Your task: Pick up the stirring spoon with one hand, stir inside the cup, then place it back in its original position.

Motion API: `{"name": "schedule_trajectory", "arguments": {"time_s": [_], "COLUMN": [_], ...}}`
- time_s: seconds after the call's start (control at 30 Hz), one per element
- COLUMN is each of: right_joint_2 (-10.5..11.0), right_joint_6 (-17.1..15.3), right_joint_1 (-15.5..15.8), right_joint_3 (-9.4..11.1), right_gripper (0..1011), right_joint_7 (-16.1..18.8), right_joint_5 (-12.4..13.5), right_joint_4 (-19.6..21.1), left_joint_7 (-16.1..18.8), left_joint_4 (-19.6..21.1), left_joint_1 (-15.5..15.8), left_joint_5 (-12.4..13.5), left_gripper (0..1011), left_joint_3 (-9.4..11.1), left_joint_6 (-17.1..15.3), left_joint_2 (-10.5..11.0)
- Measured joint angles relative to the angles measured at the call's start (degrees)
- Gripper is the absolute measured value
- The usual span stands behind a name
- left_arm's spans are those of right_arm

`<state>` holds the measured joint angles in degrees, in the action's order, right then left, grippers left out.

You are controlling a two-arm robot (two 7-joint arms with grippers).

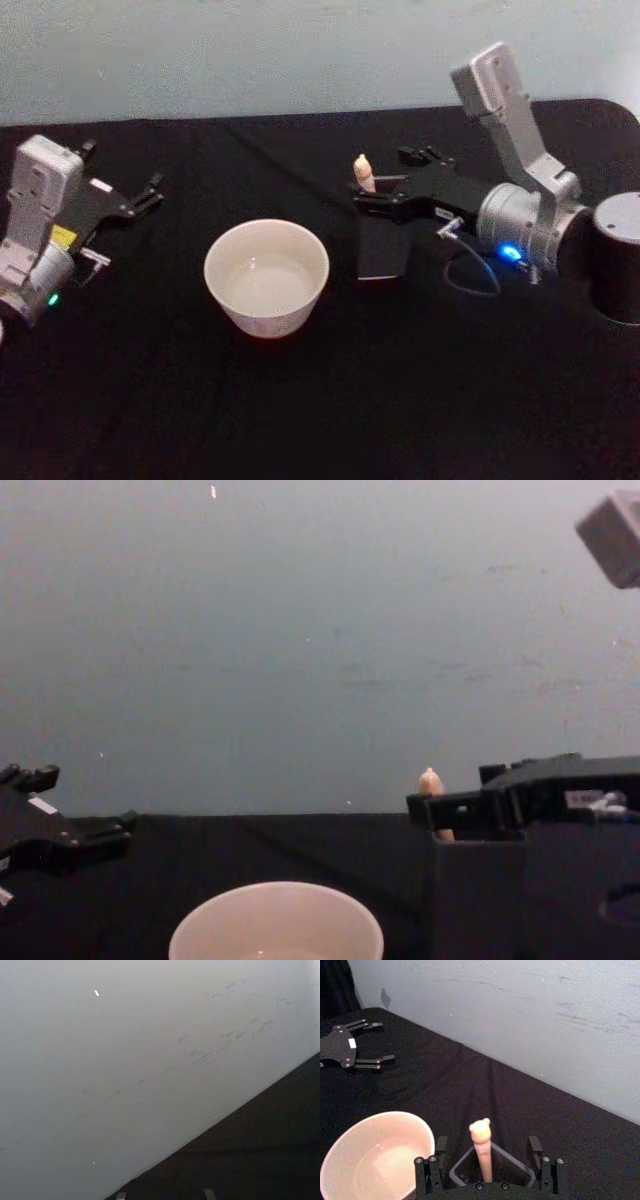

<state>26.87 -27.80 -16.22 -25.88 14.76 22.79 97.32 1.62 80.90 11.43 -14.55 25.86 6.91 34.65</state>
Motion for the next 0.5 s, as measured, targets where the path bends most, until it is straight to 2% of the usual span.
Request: {"name": "schedule_trajectory", "arguments": {"time_s": [0.5], "right_joint_2": [-3.52], "right_joint_6": [-0.74], "right_joint_1": [-2.19], "right_joint_3": [-1.11], "right_gripper": [1000], "right_joint_7": [1.13], "right_joint_5": [-3.10], "right_joint_4": [-3.72], "left_joint_7": [0.00], "left_joint_4": [0.00], "left_joint_1": [0.00], "left_joint_5": [0.00], "left_gripper": [1001], "left_joint_3": [0.00], "left_joint_6": [0.00], "left_joint_2": [0.00]}}
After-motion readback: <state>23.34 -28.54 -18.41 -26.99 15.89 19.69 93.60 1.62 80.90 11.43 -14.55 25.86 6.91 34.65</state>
